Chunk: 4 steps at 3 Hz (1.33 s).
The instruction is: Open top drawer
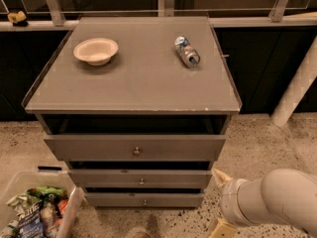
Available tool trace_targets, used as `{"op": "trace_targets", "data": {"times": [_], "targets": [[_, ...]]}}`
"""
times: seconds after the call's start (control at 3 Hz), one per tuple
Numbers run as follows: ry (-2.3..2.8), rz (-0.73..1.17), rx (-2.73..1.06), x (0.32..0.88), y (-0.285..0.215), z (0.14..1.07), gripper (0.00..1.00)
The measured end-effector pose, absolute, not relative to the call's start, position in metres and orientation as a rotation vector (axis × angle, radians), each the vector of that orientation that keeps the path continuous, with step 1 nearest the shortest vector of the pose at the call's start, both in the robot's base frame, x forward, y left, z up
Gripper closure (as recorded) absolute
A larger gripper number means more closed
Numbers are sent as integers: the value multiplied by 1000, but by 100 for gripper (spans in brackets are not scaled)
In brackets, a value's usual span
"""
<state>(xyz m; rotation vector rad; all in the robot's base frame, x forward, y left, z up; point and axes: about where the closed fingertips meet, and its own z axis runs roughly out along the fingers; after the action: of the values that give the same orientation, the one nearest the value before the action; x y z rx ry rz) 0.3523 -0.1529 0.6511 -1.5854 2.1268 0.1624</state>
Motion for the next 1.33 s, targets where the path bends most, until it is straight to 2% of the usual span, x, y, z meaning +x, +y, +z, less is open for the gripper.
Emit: {"op": "trace_targets", "data": {"times": [0.67,1.33], "targets": [[1919,-3,-1575,448,-135,683,0],[1932,-27,-1598,453,-134,682,0]]}}
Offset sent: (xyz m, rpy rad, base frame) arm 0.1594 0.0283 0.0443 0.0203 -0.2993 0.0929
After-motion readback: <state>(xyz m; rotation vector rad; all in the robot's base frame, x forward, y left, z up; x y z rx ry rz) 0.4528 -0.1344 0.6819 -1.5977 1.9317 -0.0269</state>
